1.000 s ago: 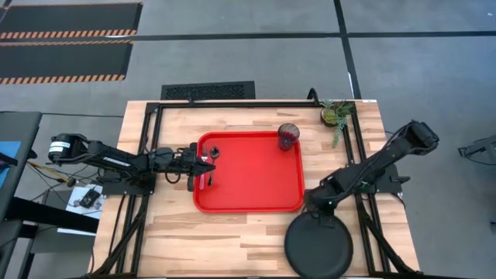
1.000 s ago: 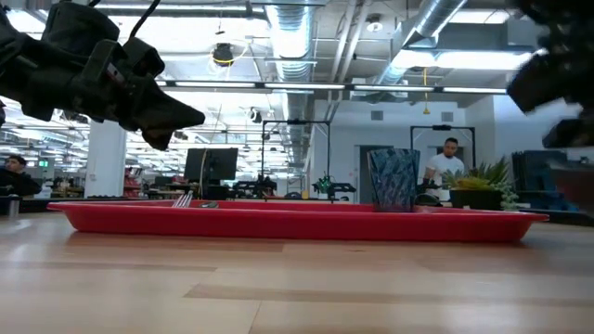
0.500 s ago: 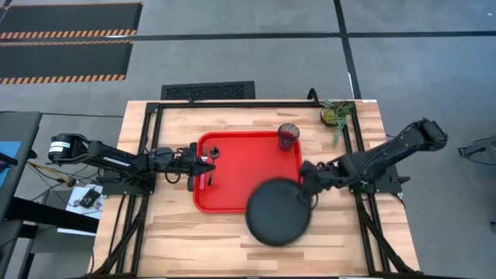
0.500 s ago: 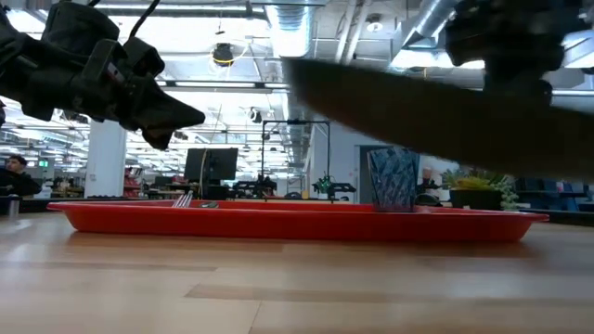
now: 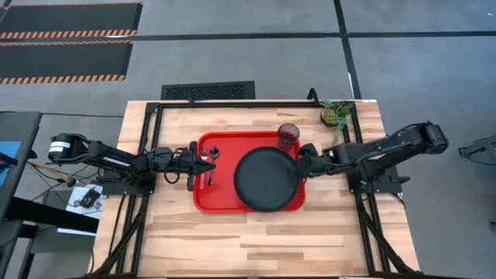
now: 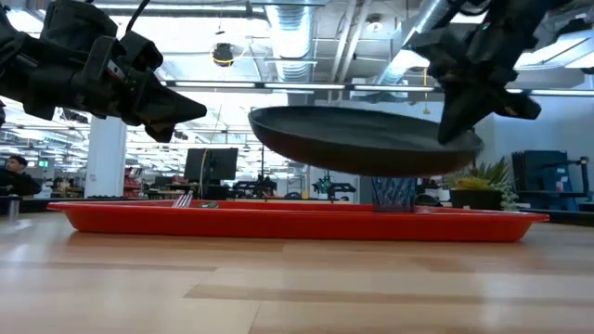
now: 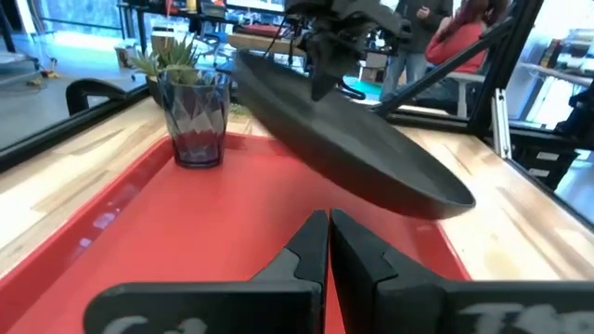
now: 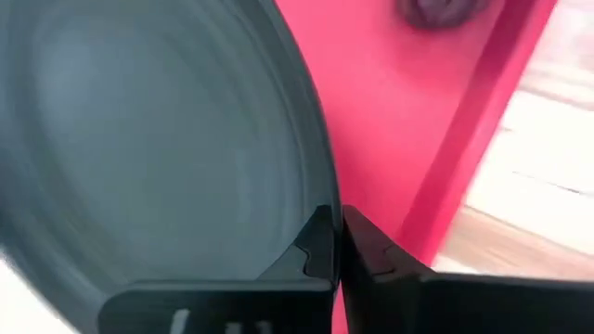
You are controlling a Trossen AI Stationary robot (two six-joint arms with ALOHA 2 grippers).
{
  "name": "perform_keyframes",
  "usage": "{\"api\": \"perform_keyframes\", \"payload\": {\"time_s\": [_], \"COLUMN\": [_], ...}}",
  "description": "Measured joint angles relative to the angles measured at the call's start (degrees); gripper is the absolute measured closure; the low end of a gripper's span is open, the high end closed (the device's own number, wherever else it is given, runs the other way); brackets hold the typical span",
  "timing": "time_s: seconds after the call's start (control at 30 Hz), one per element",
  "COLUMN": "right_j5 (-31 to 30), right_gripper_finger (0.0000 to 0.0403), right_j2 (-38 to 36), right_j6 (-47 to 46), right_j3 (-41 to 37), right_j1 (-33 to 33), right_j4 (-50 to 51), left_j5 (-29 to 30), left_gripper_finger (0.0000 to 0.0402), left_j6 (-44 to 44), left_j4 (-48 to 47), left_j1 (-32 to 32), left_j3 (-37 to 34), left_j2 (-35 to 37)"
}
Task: Pick and place plate/cup/fork/spoon on tray
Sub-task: Put the black plate on the red serving tray
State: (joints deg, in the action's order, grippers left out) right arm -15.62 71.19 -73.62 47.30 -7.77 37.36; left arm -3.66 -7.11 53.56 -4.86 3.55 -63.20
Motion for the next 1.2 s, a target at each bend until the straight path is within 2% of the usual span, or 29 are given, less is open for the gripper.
{"api": "perform_keyframes", "payload": {"time_s": [0.13,0.33,0.63,0.9,1.2], "right_j5": [4.5,10.0,11.0,11.4,13.1], "right_gripper_finger": [0.0387,0.0389,0.0391,0.0388,0.0386], "right_j2": [3.5,10.4,14.5,16.3,16.3], "right_j6": [-2.1,-4.4,-10.4,-11.5,-13.6], "right_j3": [0.0,0.0,0.0,0.0,0.0], "right_j1": [3.8,7.5,11.2,13.2,12.1], "right_j4": [-0.7,-10.1,-12.5,-13.1,-14.1], "left_j5": [0.0,-0.2,-0.3,-0.2,-0.1], "left_gripper_finger": [0.0401,0.0401,0.0401,0.0401,0.0401], "left_j6": [0.9,0.8,4.5,6.0,5.6], "left_j4": [-0.2,-0.6,-2.3,-3.8,-4.1], "left_j1": [0.0,0.6,2.6,3.5,3.5], "left_j3": [0.0,0.0,0.0,0.0,0.0], "left_j2": [0.0,0.0,0.0,0.0,0.0]}}
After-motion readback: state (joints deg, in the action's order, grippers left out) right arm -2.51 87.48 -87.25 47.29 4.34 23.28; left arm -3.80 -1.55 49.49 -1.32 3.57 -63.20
